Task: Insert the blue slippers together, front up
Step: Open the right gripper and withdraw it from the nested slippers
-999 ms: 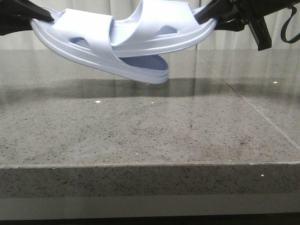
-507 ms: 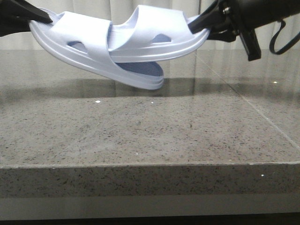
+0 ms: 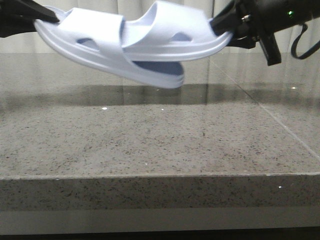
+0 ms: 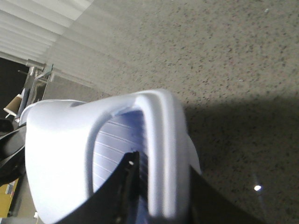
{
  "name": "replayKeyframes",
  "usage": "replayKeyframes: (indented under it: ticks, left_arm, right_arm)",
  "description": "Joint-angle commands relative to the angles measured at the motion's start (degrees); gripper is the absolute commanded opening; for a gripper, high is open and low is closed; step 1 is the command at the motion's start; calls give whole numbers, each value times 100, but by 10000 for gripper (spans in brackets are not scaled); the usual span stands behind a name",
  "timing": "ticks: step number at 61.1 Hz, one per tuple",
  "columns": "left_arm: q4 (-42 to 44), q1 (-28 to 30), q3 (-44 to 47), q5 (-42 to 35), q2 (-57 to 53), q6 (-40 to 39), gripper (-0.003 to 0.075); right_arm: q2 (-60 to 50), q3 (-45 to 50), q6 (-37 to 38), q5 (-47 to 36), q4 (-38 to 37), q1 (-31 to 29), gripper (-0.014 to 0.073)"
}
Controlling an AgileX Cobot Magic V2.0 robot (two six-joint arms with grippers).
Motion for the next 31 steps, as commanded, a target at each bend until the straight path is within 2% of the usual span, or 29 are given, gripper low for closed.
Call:
replayKeyframes:
  ticks: [1, 7, 16, 23, 31]
  left_arm:
    - [-378, -76, -172, 629, -195, -37, -20]
    - [-378, -76, -172, 629, -195, -37, -20]
    - [-378, -76, -172, 629, -195, -37, -20]
    - [-378, -76, -172, 629, -195, -37, -20]
    - [-378, -76, -172, 629, -195, -37, -20]
  right_arm:
    - [-475, -153, 1, 471, -56, -222, 352]
    - [-687, -158, 256, 480, -581, -616, 445]
    - [-1005, -163, 725, 512, -1557, -1168, 536]
    - [-1331, -163, 1053, 526, -2411, -1502, 547]
    - [-1840, -163, 1537, 486, -3497, -1550, 538]
